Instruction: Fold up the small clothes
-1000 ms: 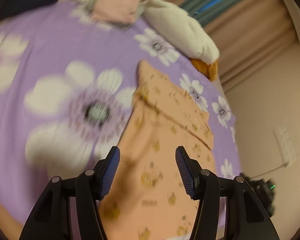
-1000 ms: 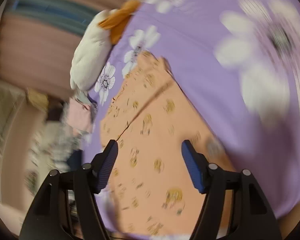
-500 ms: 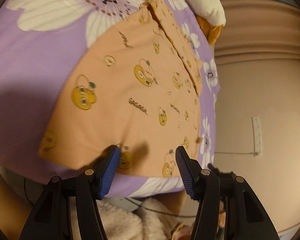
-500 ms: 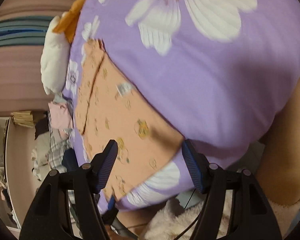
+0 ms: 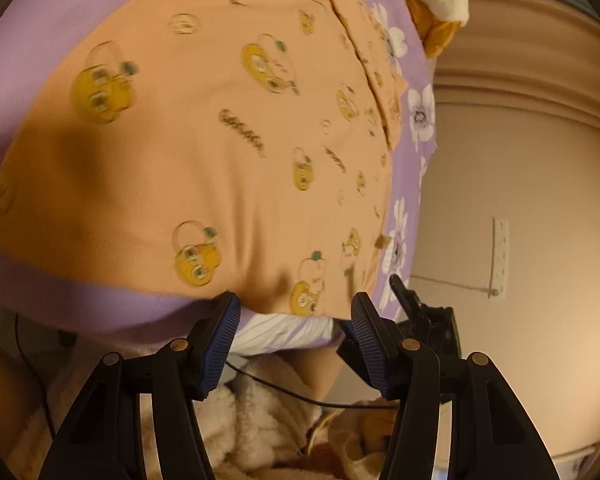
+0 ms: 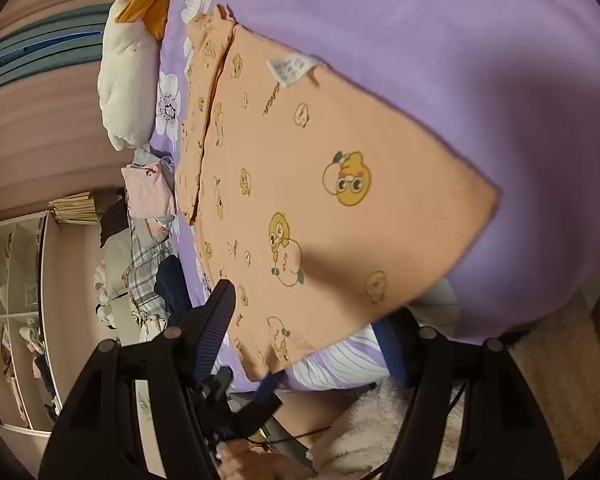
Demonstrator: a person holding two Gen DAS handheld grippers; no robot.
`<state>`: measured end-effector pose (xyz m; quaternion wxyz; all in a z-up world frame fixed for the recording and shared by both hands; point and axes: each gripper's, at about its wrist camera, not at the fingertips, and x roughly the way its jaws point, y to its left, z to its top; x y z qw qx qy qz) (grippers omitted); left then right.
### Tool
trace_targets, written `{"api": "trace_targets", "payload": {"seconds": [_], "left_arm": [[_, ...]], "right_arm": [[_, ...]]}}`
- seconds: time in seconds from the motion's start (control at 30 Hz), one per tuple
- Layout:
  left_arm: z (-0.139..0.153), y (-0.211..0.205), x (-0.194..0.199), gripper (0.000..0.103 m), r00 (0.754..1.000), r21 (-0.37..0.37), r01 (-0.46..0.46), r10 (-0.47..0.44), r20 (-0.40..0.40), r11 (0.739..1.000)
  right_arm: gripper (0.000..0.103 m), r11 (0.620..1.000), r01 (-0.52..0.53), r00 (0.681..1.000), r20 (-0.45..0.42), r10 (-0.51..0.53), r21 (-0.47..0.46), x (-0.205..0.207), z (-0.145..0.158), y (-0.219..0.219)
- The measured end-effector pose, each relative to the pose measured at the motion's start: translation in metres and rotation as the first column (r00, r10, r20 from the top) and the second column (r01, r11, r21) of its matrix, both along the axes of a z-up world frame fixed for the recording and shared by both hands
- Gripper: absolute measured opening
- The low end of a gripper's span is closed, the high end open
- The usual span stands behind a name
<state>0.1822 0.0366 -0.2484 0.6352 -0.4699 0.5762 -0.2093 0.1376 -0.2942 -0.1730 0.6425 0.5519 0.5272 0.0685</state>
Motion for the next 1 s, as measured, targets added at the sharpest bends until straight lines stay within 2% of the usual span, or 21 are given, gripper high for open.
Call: {"api": "trace_targets", "payload": {"seconds": [0.13, 0.27, 0.37, 0.5, 0.7, 0.8, 0.87, 0.93, 1.0], "left_arm": [[-0.006, 0.006, -0.001, 0.056, 1.000, -0.022, -0.017, 0.016, -0.025, 1.000], [-0.004, -0.002, -0.002, 0.056, 0.999, -0.085, 0.045, -0.048, -0.027, 0.995], [-0.012, -0.005, 0.001, 0.056, 0.999, -0.031, 0.017, -0.018, -0.051, 0.999], [-0.015, -0.008, 0.009, 0.056, 0.999, -0.037, -0.002, 0.000, -0.047, 0.999], [-0.003, 0.000, 0.008, 0.056, 0.992, -0.014, -0.116, 0.117, 0.045, 0.993], [0.008, 0.014, 0.008, 0.056, 0.978, 0.063, -0.190, 0.183, 0.098, 0.980], [0.015, 0.026, 0.007, 0.056, 0.966, 0.135, -0.238, 0.220, 0.133, 0.962], [0.011, 0.034, 0.007, 0.056, 0.963, 0.137, -0.256, 0.241, 0.121, 0.957], [0.003, 0.038, 0.007, 0.056, 0.963, 0.083, -0.262, 0.255, 0.087, 0.961]], "right_arm": [[0.068, 1.000, -0.014, 0.999, 0.035, 0.014, -0.010, 0.006, 0.003, 0.006], [0.068, 0.999, -0.029, 0.998, 0.047, 0.029, -0.013, 0.012, 0.004, 0.009], [0.068, 0.999, -0.041, 0.999, 0.027, 0.042, -0.033, 0.018, -0.002, 0.011], [0.066, 0.996, -0.065, 0.997, 0.032, 0.066, -0.056, 0.019, -0.001, 0.013], [0.066, 0.999, -0.042, 0.999, 0.033, 0.042, -0.003, 0.016, -0.007, 0.007], [0.066, 0.998, -0.062, 0.997, 0.037, 0.063, -0.018, 0.016, -0.004, 0.008], [0.065, 0.997, -0.068, 0.997, 0.033, 0.069, -0.028, 0.017, -0.004, 0.010], [0.066, 0.998, -0.060, 0.998, 0.025, 0.060, -0.031, 0.017, -0.004, 0.011], [0.066, 0.997, -0.067, 0.997, 0.027, 0.068, -0.044, 0.019, -0.002, 0.013]]}}
